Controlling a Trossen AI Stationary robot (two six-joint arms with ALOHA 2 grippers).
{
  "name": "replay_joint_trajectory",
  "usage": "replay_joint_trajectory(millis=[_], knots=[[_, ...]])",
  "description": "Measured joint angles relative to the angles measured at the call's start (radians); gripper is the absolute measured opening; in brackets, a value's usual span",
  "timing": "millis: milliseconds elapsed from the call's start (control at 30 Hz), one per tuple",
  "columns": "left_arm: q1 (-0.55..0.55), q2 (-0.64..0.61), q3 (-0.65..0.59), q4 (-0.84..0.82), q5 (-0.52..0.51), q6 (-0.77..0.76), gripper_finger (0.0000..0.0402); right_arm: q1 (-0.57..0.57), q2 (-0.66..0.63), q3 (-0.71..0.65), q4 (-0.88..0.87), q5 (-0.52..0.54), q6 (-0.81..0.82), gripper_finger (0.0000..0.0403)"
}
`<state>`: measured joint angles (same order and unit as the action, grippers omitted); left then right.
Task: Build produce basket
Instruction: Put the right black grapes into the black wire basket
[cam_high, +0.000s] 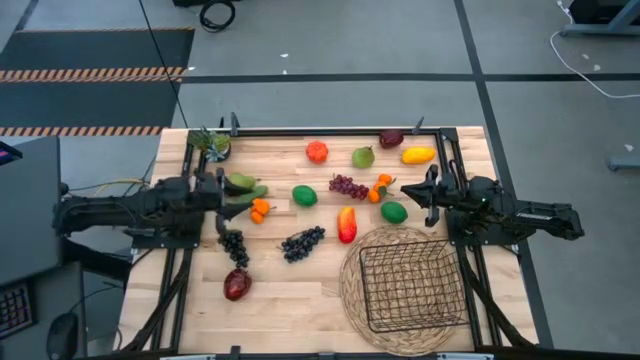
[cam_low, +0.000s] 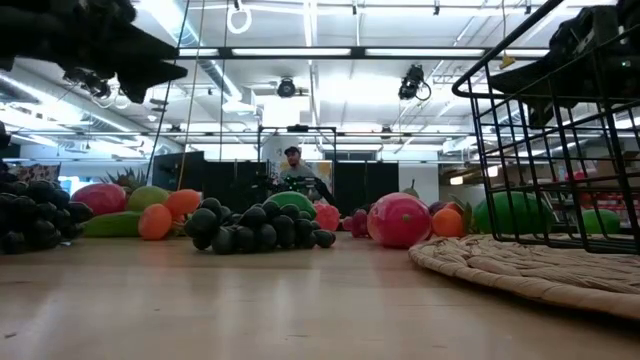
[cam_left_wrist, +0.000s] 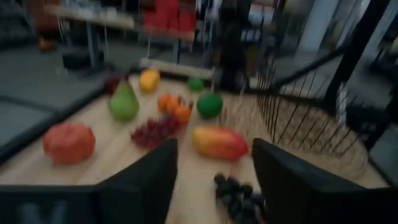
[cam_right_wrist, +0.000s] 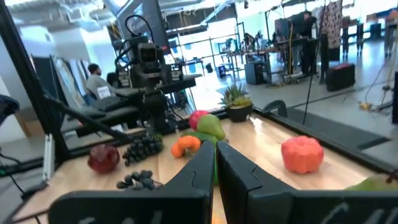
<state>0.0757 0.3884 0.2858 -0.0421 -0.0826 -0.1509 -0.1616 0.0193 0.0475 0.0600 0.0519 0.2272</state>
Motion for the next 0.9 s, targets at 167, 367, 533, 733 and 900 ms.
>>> replay_joint_trajectory(millis=[167, 367, 533, 733, 900], knots=[[0.000, 0.218, 0.103, -0.099, 0.000, -0.013, 0.0258, 0.000, 0.000, 0.000, -0.001, 0.041, 0.077, 0.0023], [0.000, 0.487, 0.245, -0.218, -0.001, -0.017, 0.0255, 0.000, 0.000, 0.000, 0.005, 0.152, 0.058, 0.0023], [-0.003, 0.684, 0.405, -0.273, 0.058, -0.016, 0.0254, 0.000, 0.000, 0.000, -0.011, 0.238, -0.018, 0.0024], [-0.046, 0.925, 0.626, -0.461, 0.106, -0.016, 0.0256, 0.000, 0.000, 0.000, -0.118, 0.248, 0.019, 0.0069], [-0.100, 1.088, 0.774, -0.564, 0.143, -0.025, 0.0255, 0.000, 0.001, 0.000, -0.119, 0.273, 0.030, 0.0136]])
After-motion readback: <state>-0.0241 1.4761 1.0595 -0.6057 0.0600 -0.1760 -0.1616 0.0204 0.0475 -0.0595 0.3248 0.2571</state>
